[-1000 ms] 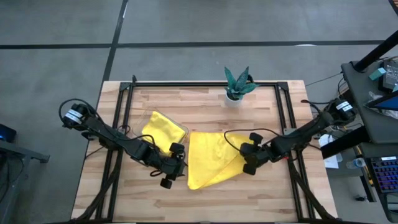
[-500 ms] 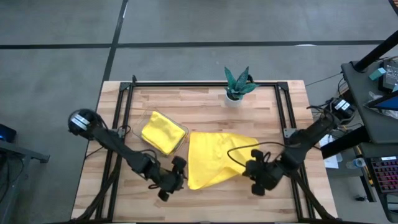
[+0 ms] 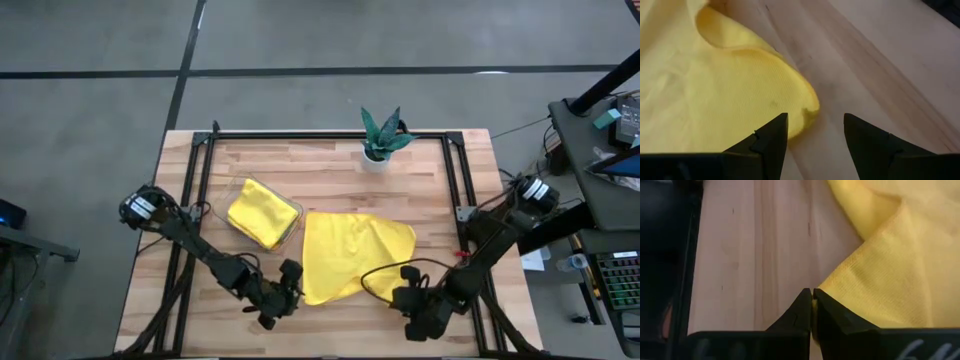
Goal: Fold microfiber towels
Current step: Fold the yellow microfiber cloth
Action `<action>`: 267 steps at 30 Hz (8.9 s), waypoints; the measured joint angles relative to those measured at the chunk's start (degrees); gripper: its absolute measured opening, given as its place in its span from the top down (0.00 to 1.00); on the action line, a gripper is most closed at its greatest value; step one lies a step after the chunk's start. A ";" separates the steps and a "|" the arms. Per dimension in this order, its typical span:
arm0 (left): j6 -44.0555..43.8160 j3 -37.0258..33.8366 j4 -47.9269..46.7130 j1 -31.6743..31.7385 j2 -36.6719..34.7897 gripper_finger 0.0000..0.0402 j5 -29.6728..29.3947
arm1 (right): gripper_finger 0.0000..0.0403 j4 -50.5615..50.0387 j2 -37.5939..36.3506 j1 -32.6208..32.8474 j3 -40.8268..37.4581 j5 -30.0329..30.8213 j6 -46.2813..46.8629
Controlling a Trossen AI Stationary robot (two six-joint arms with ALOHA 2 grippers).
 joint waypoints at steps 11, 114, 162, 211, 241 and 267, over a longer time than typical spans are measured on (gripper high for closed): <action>0.13 -0.63 2.91 1.63 1.63 0.59 0.88 | 0.98 -0.72 2.34 0.11 2.02 -0.33 1.50; -25.05 -4.77 -7.85 7.37 -10.75 0.76 -29.28 | 0.76 -46.08 -3.57 -2.80 2.64 15.23 45.16; -11.54 1.30 -1.40 6.60 -10.75 0.69 -12.49 | 0.34 -33.23 -3.59 -2.62 2.84 -9.36 61.05; -8.44 1.12 0.37 6.99 -10.77 0.69 -13.29 | 0.41 -7.33 -2.83 -3.15 -13.25 8.90 64.88; -7.26 1.08 -0.75 7.75 -10.59 0.69 -14.65 | 0.98 -33.97 -6.36 -3.17 -5.98 -3.41 62.52; -10.01 -3.23 -6.52 3.93 -26.56 0.69 -15.88 | 0.98 -16.24 -1.24 -16.62 9.73 12.71 36.27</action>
